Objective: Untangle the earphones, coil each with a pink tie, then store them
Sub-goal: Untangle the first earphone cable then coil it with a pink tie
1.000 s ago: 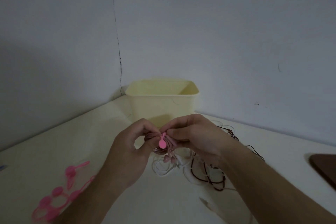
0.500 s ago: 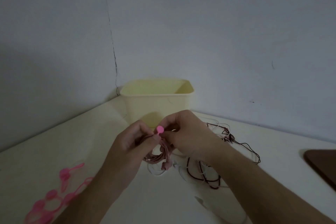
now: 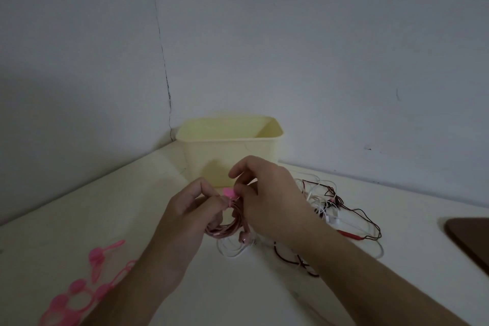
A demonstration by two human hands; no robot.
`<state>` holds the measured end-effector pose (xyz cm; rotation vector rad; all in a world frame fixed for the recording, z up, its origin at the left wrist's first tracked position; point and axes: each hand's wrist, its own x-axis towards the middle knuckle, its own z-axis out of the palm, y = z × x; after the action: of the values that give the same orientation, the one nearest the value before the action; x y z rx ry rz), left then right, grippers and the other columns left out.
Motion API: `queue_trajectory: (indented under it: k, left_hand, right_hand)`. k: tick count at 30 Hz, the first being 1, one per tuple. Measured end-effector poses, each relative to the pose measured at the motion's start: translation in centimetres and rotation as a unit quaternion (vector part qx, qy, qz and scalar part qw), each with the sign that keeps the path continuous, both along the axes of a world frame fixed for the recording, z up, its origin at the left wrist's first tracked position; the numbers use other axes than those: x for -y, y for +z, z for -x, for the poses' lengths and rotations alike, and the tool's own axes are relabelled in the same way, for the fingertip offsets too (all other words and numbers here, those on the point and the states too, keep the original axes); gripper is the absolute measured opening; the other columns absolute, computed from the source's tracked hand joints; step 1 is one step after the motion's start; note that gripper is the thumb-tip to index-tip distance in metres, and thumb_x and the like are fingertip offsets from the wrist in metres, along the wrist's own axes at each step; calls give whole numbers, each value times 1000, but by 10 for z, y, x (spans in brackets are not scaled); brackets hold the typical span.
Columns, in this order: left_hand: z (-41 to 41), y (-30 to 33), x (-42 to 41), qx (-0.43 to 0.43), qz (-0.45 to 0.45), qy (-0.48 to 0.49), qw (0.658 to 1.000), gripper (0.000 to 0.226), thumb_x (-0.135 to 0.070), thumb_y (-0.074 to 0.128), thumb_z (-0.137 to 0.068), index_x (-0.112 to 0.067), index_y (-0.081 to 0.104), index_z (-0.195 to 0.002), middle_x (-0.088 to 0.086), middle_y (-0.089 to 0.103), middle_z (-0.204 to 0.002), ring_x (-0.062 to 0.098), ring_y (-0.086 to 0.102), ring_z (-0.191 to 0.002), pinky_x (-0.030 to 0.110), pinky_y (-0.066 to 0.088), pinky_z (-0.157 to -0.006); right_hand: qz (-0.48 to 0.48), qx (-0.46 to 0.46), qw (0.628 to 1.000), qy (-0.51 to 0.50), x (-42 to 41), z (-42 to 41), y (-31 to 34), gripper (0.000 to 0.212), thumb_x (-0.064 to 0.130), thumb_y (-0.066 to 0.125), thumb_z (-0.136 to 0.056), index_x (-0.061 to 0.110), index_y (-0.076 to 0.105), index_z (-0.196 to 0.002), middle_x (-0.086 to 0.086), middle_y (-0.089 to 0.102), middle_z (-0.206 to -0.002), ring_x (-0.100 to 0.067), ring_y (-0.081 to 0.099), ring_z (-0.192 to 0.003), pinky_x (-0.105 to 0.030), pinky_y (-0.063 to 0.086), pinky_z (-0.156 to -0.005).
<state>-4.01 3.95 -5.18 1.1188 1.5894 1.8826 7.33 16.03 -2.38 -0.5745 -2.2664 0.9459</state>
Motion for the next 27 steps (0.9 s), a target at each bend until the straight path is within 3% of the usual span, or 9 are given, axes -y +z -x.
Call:
queue_trajectory:
  k: [3, 6, 10, 14, 16, 20, 23, 27]
  left_hand:
    - [3, -1, 0, 4, 4, -8, 1000, 27, -26, 72, -75, -12, 49, -70, 5, 37, -62, 22, 32, -66, 37, 24, -64]
    - [6, -3, 2, 2, 9, -20, 1000, 31, -32, 74, -73, -7, 54, -76, 6, 38, -63, 21, 35, -67, 38, 25, -66]
    - [5, -1, 4, -8, 1, -23, 1000, 22, -28, 70, -80, -9, 65, -91, 9, 36, -63, 21, 33, -65, 28, 30, -58]
    - [2, 2, 5, -15, -21, -13, 1000, 21, -25, 72, -82, -8, 64, -92, 12, 32, -64, 24, 29, -66, 29, 26, -56]
    - [2, 2, 5, -17, -23, -10, 1000, 21, -23, 75, -85, -7, 63, -93, 10, 31, -63, 22, 27, -64, 28, 24, -54]
    - [3, 2, 5, -18, -17, -16, 1000, 40, -40, 75, -72, -7, 64, -92, 4, 28, -60, 20, 25, -59, 29, 22, -54]
    - [2, 2, 4, -18, 2, -17, 1000, 35, -34, 84, -79, -7, 64, -86, 3, 29, -58, 17, 25, -57, 23, 26, -51]
    - [-2, 3, 2, -16, 4, -15, 1000, 23, -32, 74, -85, -11, 65, -80, 4, 37, -56, 15, 29, -53, 17, 31, -48]
  right_hand:
    - [40, -17, 999, 3, -1, 0, 3, 28, -5, 57, -97, 21, 67, -102, -2, 69, -92, -8, 70, -63, -30, 59, -55]
    - [83, -28, 996, 3, -3, 3, 3, 25, -4, 62, -97, 19, 72, -95, -2, 73, -86, -3, 68, -59, -23, 56, -55]
    - [109, -39, 993, -3, -5, 5, 1, 19, 4, 71, -93, 20, 80, -86, -1, 78, -78, -15, 76, -70, -37, 66, -72]
    - [158, -55, 986, 10, -3, 3, 2, 16, 1, 71, -93, 13, 81, -87, -11, 79, -80, -33, 78, -74, -51, 66, -75]
    - [165, -55, 985, 12, -2, 3, 3, 15, 2, 72, -93, 12, 81, -87, -11, 79, -80, -34, 78, -75, -52, 66, -75]
    - [189, -50, 981, 14, 0, 3, 4, 10, 2, 76, -92, 9, 81, -86, -12, 79, -78, -36, 78, -76, -54, 66, -77]
    - [217, -54, 974, 20, 0, 2, 3, 5, -1, 77, -91, 3, 80, -88, -20, 78, -79, -42, 77, -78, -56, 65, -78]
    - [246, -63, 967, 32, -1, -1, 5, 3, -4, 76, -91, -3, 78, -91, -23, 78, -82, -31, 75, -70, -48, 67, -75]
